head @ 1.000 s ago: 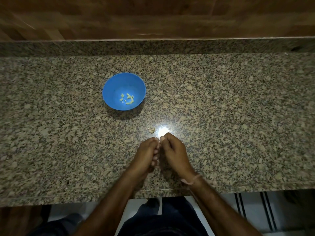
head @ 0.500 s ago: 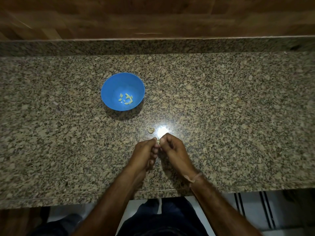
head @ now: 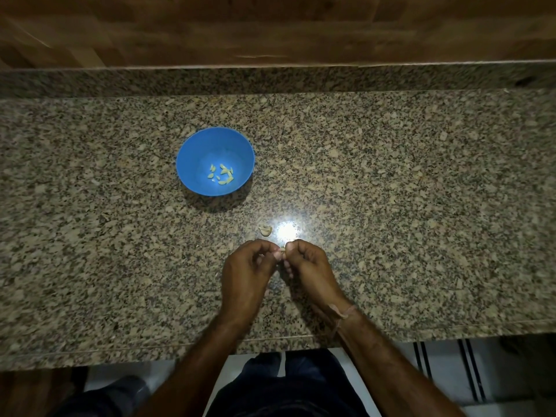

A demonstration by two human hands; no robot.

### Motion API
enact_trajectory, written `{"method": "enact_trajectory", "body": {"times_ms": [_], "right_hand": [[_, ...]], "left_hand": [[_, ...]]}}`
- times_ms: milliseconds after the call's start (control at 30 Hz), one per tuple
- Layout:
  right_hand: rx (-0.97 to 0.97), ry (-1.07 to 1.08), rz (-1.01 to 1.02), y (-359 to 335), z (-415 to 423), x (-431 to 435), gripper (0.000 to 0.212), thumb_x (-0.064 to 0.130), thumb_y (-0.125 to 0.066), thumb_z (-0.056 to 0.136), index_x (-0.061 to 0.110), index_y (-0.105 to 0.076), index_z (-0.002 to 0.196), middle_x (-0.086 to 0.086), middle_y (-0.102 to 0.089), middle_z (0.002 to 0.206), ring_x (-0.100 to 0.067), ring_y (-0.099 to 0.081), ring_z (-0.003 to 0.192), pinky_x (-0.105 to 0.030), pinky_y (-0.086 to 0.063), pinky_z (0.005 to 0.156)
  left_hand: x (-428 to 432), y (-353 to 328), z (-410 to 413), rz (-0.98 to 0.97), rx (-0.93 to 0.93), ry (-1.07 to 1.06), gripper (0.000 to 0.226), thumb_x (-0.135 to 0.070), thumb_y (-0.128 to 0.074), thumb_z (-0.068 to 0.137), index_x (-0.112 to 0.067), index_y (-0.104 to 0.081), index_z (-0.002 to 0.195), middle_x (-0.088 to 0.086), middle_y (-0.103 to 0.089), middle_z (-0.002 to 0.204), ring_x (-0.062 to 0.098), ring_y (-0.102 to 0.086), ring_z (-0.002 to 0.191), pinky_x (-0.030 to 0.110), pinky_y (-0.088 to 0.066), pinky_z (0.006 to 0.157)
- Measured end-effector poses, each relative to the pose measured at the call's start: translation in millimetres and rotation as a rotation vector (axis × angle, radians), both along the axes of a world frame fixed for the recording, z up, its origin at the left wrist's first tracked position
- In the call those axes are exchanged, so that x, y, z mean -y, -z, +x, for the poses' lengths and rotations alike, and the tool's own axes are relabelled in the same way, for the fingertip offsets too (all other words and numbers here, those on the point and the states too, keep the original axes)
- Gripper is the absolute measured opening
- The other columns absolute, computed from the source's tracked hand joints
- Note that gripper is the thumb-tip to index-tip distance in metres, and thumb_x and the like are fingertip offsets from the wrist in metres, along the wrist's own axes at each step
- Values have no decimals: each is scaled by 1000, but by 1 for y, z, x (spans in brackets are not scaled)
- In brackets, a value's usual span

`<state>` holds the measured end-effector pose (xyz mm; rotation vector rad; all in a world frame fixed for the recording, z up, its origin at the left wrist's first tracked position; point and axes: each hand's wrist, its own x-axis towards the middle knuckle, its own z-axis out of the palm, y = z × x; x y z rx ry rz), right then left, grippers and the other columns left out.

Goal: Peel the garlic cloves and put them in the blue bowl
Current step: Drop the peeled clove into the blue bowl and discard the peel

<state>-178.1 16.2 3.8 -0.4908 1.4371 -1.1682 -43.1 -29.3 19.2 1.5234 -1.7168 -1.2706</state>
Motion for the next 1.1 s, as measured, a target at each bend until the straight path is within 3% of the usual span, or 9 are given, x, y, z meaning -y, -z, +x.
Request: {"method": "enact_trajectory", "body": {"times_ms": [133, 267, 400, 500, 667, 800, 1000, 1033, 1100], "right_hand": [[-70, -69, -32, -1, -7, -1, 30, 19, -59, 109, -5, -67, 93, -7, -63, 75, -18, -56, 70, -35, -48, 68], [-38, -96, -29, -2, -14, -1, 23, 9, -58, 107, -11, -68, 103, -11, -68, 83, -16, -62, 75, -24, -52, 68], [-41, -136, -24, -5, -18, -1, 22, 9, -57, 108, -10, -69, 105, -12, -71, 86, -17, -64, 76, -25, -53, 69], [-90, -185, -51, -7, -21, -1, 19, 11, -61, 106, -4, -72, 102, -13, -74, 87, -20, -68, 80, -31, -56, 74], [-371, -150, -166, -6, -18, -4, 16, 27, -71, 94, 13, -73, 88, -8, -73, 81, -34, -69, 78, -51, -59, 74], [-614, -135, -228, -1, -12, -5, 15, 26, -68, 94, 17, -68, 81, -1, -67, 72, -27, -65, 70, -47, -54, 63], [-45, 16, 42, -7, -6, -3, 20, 11, -67, 97, -3, -70, 83, -15, -69, 74, -30, -60, 70, -52, -54, 77], [-134, 16, 3, -5, -6, -4, 21, 17, -68, 96, 1, -71, 82, -12, -70, 75, -32, -62, 70, -50, -55, 77], [-470, -65, -168, -3, -9, -6, 18, 26, -68, 93, 12, -71, 83, -5, -71, 76, -31, -67, 71, -46, -58, 68]], "left_hand": [[6, -4, 3, 28, 13, 13, 7, -25, -74, 93, -31, -75, 90, -15, -75, 85, 7, -70, 80, 40, -60, 73], [11, -8, 7, 25, 23, 49, 9, -22, -75, 92, -30, -76, 88, -14, -74, 84, 9, -68, 78, 31, -57, 70], [15, -10, 9, 122, -107, 53, 9, -16, -75, 94, -23, -78, 89, -8, -77, 82, 8, -72, 78, 19, -55, 68], [15, -13, 9, 191, -185, 41, 10, -12, -74, 95, -19, -77, 88, -2, -77, 80, 10, -71, 74, 20, -55, 67], [11, -8, 10, 62, -86, 84, 9, -17, -76, 93, -24, -76, 87, -8, -76, 83, 10, -71, 78, 24, -55, 69], [7, -8, 8, 21, -42, 59, 9, -18, -75, 93, -25, -76, 88, -11, -75, 83, 8, -70, 79, 21, -54, 69], [7, -6, 10, -196, 56, 134, 8, -15, -73, 95, -21, -74, 90, -8, -70, 86, 8, -67, 79, 22, -52, 67], [7, -7, 9, -140, 36, 118, 8, -16, -74, 94, -20, -76, 88, -7, -72, 84, 10, -67, 77, 23, -53, 66], [10, -8, 5, 246, -146, -16, 7, -16, -76, 92, -15, -79, 86, -1, -73, 77, 16, -66, 68, 30, -53, 63]]}}
